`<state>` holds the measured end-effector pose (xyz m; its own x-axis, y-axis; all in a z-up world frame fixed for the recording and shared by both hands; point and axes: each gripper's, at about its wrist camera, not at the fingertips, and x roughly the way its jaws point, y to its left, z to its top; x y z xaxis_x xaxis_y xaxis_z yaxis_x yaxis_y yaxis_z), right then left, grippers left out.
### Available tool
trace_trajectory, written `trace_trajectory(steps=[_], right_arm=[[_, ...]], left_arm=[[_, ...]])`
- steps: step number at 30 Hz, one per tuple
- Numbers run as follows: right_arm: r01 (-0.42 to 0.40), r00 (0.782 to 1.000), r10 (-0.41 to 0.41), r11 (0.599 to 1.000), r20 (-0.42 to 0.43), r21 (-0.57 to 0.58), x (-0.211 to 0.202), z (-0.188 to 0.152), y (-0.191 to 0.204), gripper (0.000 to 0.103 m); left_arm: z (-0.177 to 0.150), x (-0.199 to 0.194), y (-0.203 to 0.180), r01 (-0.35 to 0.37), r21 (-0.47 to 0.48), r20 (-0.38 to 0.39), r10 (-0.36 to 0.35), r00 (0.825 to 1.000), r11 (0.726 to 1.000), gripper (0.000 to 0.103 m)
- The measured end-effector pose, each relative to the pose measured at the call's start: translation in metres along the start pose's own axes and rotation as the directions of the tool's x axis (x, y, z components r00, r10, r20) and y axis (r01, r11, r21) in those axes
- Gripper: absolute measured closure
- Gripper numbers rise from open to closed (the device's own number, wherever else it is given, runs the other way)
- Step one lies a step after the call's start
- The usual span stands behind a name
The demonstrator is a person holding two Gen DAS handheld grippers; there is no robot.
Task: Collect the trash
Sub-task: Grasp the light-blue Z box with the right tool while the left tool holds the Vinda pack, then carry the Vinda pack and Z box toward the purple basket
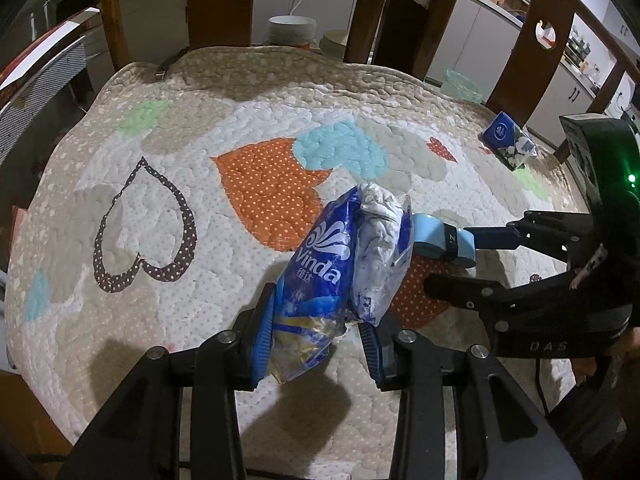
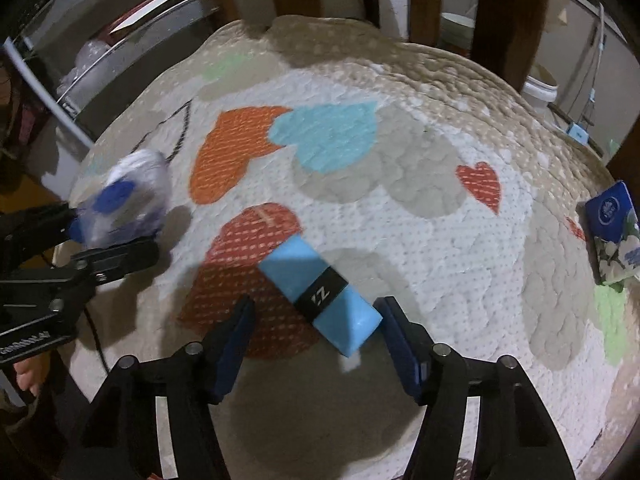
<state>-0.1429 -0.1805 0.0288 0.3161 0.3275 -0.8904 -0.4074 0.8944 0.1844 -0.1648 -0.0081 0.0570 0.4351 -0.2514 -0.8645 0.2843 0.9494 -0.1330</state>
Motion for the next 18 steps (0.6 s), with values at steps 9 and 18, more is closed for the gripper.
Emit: trace_trajectory(steps=[9,18], right_arm=[[0.140,0.987,-0.136,0.989,0.083,-0.054,0.009,0.005,0.010,0.033],[0.061,0.992,-0.065,0.997,0.106,0.041,-0.014,-0.007,-0.002,0.068]], left_arm=[[-0.002,0.002,0.000,-0.012,-0.002,-0.009,0.012,1.000,1.000,0.066],[-0.002,-0.002,-0.019,-0.027,0.047,-0.005,0.027,1.000,0.999,0.066]])
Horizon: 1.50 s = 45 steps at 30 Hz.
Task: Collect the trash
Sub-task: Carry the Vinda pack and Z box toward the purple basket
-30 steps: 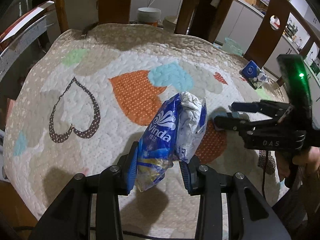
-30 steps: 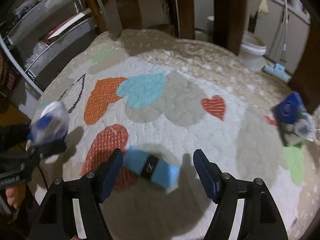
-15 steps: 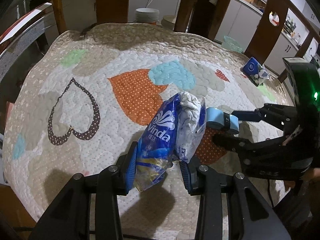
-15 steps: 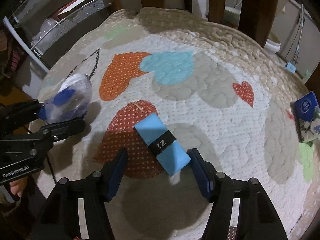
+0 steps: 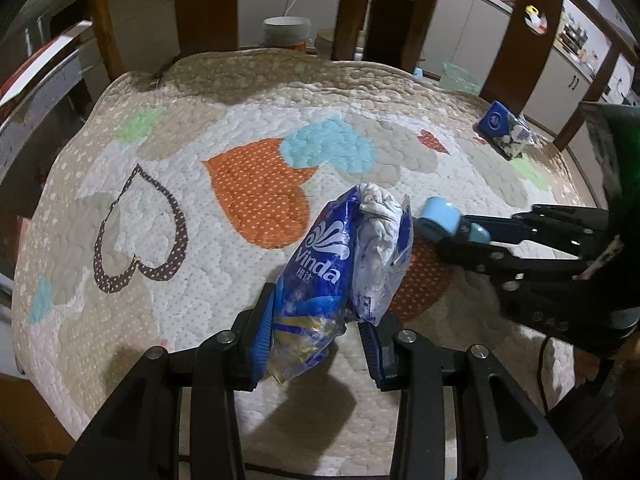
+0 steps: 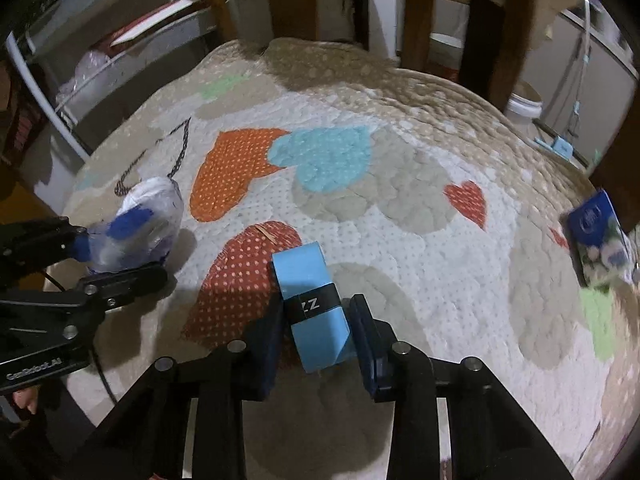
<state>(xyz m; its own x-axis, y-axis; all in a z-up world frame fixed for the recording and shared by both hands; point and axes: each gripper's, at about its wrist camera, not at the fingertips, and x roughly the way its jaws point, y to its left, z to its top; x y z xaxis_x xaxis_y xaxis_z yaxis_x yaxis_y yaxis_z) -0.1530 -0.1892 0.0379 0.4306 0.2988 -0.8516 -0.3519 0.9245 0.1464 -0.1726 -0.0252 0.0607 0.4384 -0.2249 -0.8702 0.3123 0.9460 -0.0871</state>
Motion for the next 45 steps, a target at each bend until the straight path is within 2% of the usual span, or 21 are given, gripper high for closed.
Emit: trace_trajectory(steps=[5,9,18,21,28,36,45], right_arm=[[-0.002,0.998,-0.005,0.994,0.063,0.113,-0.033,-0.024,-0.032,0.068],[0.026,0.993,-0.048,0.979,0.110,0.201,-0.062,-0.049,-0.066,0.068],[0.075,0.970,-0.158,0.917,0.185,0.392,-0.113,-0.106,-0.144,0.068],[0.095,0.958,-0.204,0.889,0.201,0.448,-0.124,-0.123,-0.167,0.068],[0.075,0.935,-0.263,0.804,0.239,0.590,-0.146,-0.165,-0.219,0.068],[0.085,0.907,-0.329,0.754,0.263,0.651,-0.174,-0.189,-0.246,0.068],[0.073,0.888,-0.371,0.698,0.273,0.712,-0.194,-0.209,-0.265,0.068]], left_arm=[[0.004,-0.003,-0.023,-0.011,0.044,0.002,0.010,1.000,0.999,0.066],[0.008,-0.003,-0.050,-0.011,0.089,0.001,0.011,1.000,0.996,0.066],[0.018,0.000,-0.123,0.027,0.216,-0.009,-0.025,1.000,0.976,0.066],[0.023,0.001,-0.150,0.036,0.262,-0.014,-0.033,0.999,0.964,0.066],[0.027,0.007,-0.208,0.056,0.348,-0.025,-0.050,0.998,0.936,0.066],[0.026,0.014,-0.276,0.093,0.448,-0.039,-0.084,0.996,0.889,0.066],[0.032,0.010,-0.327,0.114,0.526,-0.035,-0.112,0.993,0.843,0.066]])
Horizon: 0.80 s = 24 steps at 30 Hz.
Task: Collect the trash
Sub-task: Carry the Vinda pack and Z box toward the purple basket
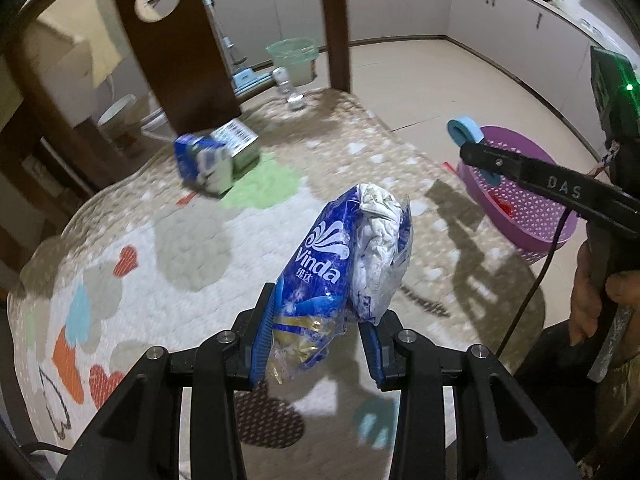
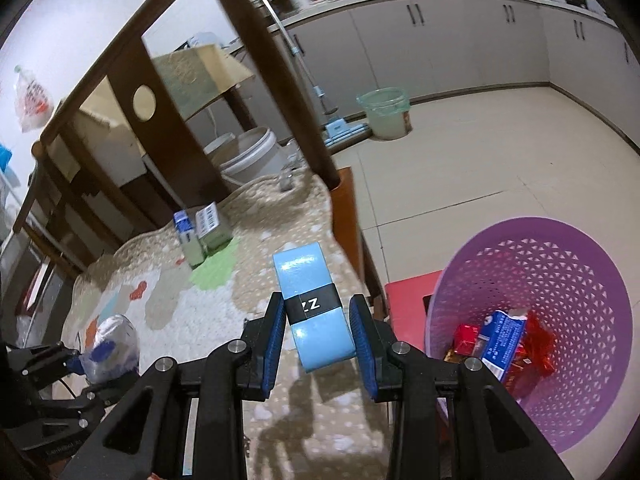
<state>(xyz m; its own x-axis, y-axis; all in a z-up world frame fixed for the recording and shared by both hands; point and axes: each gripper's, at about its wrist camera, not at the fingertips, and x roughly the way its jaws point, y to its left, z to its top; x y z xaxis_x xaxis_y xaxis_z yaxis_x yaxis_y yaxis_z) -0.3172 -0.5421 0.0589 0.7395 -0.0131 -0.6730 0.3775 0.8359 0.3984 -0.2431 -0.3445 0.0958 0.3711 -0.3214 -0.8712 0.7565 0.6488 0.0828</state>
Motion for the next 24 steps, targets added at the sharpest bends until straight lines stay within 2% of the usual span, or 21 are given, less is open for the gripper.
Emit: trace_trajectory(steps=[12,24], right_arm=[[0.035,0.998,-0.037,0.998,0.043,0.059,-0.019,0.003,-0.022,0.068],[0.069,0.993,-0.079,0.992,0.091,0.106,-0.041,0.004,-0.044,0.068]], left_arm=[[0.013,-0.003,-0.049,0.022,0.091,0.029,-0.025,0.999,0.996,0.066],[0.024,-0.006,-0.073,0.032,0.099,0.028,-0.035,0.999,0.995,0.066]])
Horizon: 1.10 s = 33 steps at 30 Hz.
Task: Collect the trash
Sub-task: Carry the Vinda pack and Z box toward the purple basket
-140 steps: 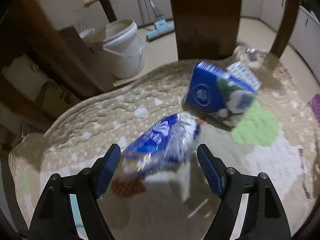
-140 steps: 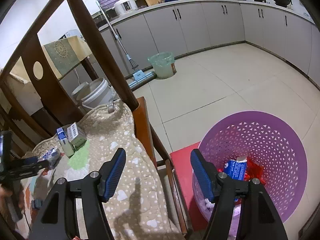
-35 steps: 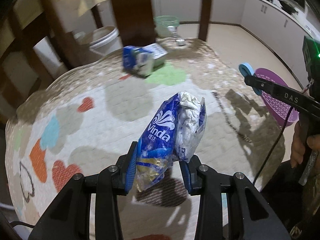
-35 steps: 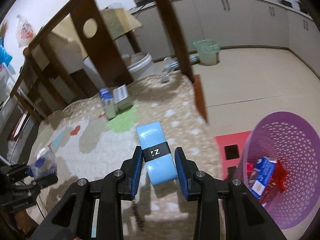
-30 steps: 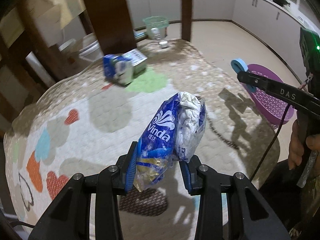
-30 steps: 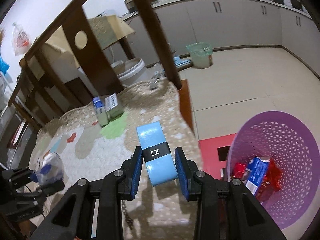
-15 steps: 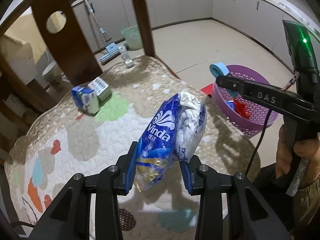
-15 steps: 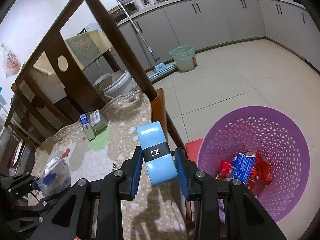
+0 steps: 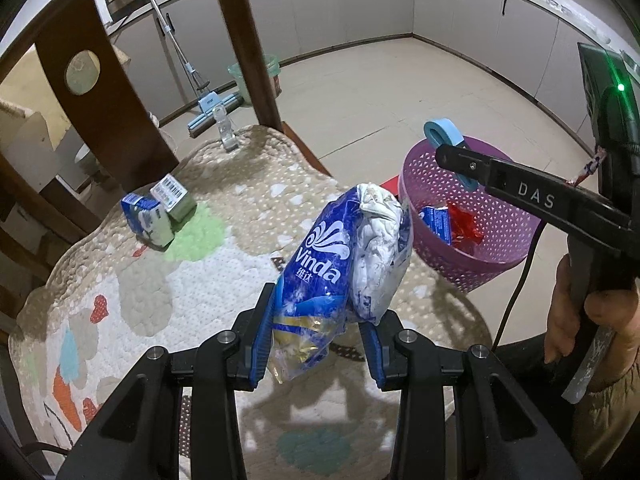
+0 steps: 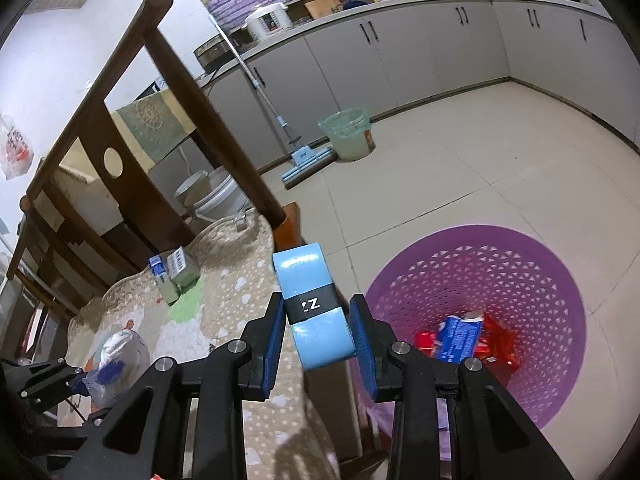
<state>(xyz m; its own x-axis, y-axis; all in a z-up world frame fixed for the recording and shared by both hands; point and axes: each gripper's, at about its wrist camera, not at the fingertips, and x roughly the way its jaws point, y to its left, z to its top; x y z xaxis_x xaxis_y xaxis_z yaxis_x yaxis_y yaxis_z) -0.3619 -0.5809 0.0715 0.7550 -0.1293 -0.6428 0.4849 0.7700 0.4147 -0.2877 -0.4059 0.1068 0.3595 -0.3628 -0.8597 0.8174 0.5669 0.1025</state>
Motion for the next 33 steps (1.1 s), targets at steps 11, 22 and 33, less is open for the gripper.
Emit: trace_trajectory(steps=[11,22,33], right_arm=[[0.008,1.000,-0.009,0.999,0.014,0.031,-0.009,-0.001,-0.016,0.068],[0.022,0.999,-0.025,0.997,0.031,0.072,-0.019,0.000,-0.035,0.068],[0.040,0.998,-0.045,0.992,0.039,0.123,-0.024,0.002,-0.057,0.068]], left_arm=[[0.005,0.001,-0.029,-0.071,0.079,0.022,0.069,0.997,0.994,0.065],[0.013,0.011,-0.043,-0.089,0.112,0.007,0.089,0.996,0.990,0.065],[0.029,0.023,-0.053,-0.093,0.143,0.011,0.092,0.996,0.985,0.065]])
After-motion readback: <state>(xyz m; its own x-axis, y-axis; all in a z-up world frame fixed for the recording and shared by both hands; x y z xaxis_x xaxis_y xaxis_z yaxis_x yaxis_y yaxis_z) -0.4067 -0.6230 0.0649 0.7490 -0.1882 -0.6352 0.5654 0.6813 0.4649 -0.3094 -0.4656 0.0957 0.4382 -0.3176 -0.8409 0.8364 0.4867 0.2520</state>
